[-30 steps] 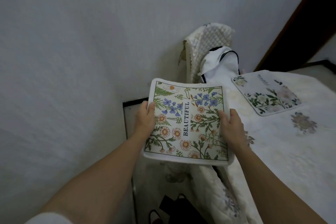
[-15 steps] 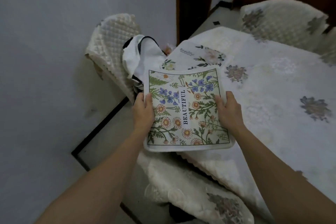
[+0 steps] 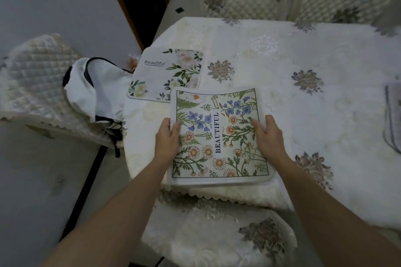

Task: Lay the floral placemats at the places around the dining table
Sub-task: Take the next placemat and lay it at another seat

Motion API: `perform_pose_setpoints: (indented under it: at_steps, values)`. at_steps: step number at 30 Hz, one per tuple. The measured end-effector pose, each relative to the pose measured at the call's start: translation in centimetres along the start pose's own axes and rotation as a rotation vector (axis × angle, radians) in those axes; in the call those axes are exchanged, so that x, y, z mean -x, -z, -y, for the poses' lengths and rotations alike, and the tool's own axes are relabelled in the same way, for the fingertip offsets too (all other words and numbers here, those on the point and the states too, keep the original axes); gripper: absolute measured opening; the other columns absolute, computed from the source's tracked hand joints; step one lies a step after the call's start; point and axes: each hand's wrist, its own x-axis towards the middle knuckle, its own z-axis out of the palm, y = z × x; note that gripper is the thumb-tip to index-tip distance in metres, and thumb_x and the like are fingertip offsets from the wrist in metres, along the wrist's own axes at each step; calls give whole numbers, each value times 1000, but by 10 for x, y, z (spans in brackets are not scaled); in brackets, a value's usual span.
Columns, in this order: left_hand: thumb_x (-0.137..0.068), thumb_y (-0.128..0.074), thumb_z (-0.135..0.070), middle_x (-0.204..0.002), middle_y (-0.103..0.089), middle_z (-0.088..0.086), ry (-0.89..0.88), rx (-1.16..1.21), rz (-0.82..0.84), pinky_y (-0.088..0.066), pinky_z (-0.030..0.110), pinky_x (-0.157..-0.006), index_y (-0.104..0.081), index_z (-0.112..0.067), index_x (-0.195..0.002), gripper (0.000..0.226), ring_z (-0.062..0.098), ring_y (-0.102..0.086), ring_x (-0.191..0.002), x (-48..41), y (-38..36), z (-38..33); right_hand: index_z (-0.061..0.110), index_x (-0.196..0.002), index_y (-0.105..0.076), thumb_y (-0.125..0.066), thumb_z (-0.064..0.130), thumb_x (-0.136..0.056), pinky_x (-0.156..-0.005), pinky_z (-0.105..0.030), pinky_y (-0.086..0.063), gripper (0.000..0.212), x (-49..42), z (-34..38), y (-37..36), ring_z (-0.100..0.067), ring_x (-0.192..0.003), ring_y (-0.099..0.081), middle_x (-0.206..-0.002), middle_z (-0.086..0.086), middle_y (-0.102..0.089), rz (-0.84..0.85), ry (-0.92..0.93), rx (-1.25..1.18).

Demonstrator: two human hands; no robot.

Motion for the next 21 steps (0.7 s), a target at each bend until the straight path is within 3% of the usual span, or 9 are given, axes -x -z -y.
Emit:
perform_pose_setpoints:
  at_steps: [4, 7, 10, 12, 14, 18, 21]
  values:
    - [-102, -49, -29, -93, -65, 17, 56, 19, 135, -53, 47, -70, -52, -6, -97, 24, 23, -61, -78, -9, -14, 11, 12, -100, -46, -43, 43, -102, -70, -48, -56, 31, 14, -19, -1, -25, -77, -64, -87, -5, -65, -47, -87, 28]
    - [-103, -48, -25, -100, -67, 6, 100, 35, 214, -54, 37, -72, -55, -11, -106, 15, 21, -65, -90, -13, -21, 18, 11, -98, -45, -43, 41, -102, -65, -44, -54, 30, 21, -30, -7, -24, -73, -63, -82, -3, -62, -49, -159, 43]
    - [-102, -49, -21, -109, -67, 7, 150, 41, 270, -55, 38, -78, -55, -14, -113, 15, 22, -65, -94, -21, -24, 29, 8, -99, -48, -46, 35, -102, -59, -32, -47, 27, 23, -38, -15, -17, -72, -57, -82, 1, -59, -65, -185, 21]
    - [-102, -49, -19, -111, -66, 5, 177, 56, 305, -55, 31, -74, -55, -15, -115, 15, 22, -64, -97, -24, -25, 36, 9, -99, -51, -48, 33, -102, -56, -29, -41, 24, 22, -42, -19, -14, -70, -55, -82, 1, -59, -71, -236, -10]
    - [-102, -50, -18, -109, -65, 3, 189, 58, 313, -54, 29, -76, -55, -16, -112, 12, 23, -64, -100, -25, -24, 40, 10, -101, -53, -51, 33, -100, -60, -30, -41, 23, 19, -48, -23, -17, -74, -57, -85, -3, -61, -86, -292, -40]
    - [-101, -51, -18, -110, -65, 7, 234, 35, 295, -53, 45, -92, -55, -15, -108, 9, 27, -64, -103, -30, -24, 47, 11, -108, -56, -52, 30, -100, -79, -38, -48, 21, 15, -59, -31, -26, -91, -60, -98, -6, -65, -97, -359, -71]
    - [-101, -52, -17, -112, -66, 10, 262, 22, 285, -53, 45, -92, -55, -13, -109, 10, 28, -64, -103, -33, -22, 54, 11, -111, -56, -51, 29, -100, -80, -37, -47, 21, 16, -62, -36, -26, -94, -60, -102, -7, -64, -85, -388, -98]
